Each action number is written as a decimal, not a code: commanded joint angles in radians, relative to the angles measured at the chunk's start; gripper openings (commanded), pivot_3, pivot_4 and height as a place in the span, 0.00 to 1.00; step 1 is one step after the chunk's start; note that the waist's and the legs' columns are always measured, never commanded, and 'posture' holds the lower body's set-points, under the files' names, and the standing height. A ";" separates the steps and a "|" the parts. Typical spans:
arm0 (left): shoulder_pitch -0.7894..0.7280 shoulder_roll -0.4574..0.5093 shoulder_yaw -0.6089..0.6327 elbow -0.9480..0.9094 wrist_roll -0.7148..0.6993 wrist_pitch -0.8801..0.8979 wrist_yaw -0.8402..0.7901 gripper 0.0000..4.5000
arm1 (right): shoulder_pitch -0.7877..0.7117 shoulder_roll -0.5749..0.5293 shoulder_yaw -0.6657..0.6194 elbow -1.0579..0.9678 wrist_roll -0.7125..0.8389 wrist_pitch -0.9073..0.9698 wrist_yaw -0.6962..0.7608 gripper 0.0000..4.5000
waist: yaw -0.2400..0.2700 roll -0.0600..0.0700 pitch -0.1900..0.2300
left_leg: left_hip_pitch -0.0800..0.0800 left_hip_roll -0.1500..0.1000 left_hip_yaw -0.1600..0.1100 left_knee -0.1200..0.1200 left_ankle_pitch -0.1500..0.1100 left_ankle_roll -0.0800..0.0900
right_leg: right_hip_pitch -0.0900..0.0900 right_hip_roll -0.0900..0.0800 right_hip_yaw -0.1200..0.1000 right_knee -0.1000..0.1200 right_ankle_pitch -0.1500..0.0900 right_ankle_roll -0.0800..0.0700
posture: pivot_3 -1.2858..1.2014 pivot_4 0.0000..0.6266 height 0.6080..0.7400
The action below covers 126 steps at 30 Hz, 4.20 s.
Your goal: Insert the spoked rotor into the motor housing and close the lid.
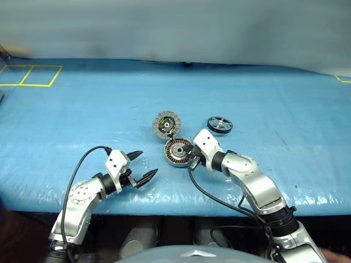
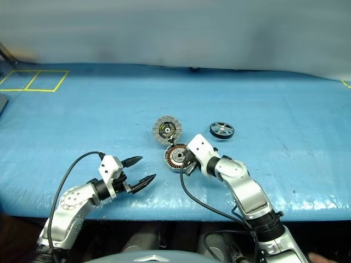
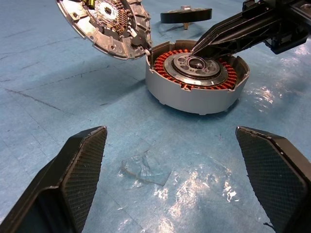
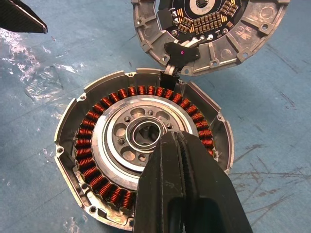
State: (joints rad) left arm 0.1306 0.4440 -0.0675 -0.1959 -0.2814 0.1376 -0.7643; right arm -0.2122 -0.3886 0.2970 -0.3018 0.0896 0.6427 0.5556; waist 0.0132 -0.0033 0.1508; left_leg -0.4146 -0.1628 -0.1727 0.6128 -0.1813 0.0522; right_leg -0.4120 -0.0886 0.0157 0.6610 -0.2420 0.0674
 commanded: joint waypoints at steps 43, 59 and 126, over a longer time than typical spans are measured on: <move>-0.004 0.000 -0.001 -0.008 0.006 -0.009 0.005 1.00 | 0.010 -0.018 0.021 -0.081 0.017 0.016 0.009 0.01 | 0.001 0.000 0.000 | 0.000 0.000 0.000 0.000 0.000 0.000 | 0.000 0.000 0.000 0.000 0.000 0.000 | 0.52 0.24 1.00; 0.001 -0.001 0.000 -0.005 0.005 -0.012 0.008 1.00 | 0.011 -0.021 0.017 -0.063 0.007 0.015 0.005 0.01 | 0.001 0.000 0.000 | 0.000 0.000 0.000 0.000 0.000 0.000 | 0.000 0.000 0.000 0.000 0.000 0.000 | 0.52 0.24 1.00; -0.008 0.005 -0.008 0.002 0.012 -0.048 -0.002 1.00 | -0.059 -0.044 -0.358 0.249 0.086 -0.055 -0.056 0.01 | 0.001 0.002 0.001 | -0.001 0.000 0.000 0.000 0.000 0.000 | 0.000 -0.001 0.000 0.000 0.001 0.000 | 0.52 0.24 1.00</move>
State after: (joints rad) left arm 0.1320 0.4532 -0.0754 -0.1943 -0.2741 0.1155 -0.7646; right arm -0.2734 -0.4330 -0.0227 0.0009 0.1465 0.6006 0.4987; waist 0.0145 -0.0015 0.1521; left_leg -0.4152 -0.1631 -0.1726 0.6129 -0.1814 0.0525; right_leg -0.4120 -0.0893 0.0156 0.6606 -0.2415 0.0672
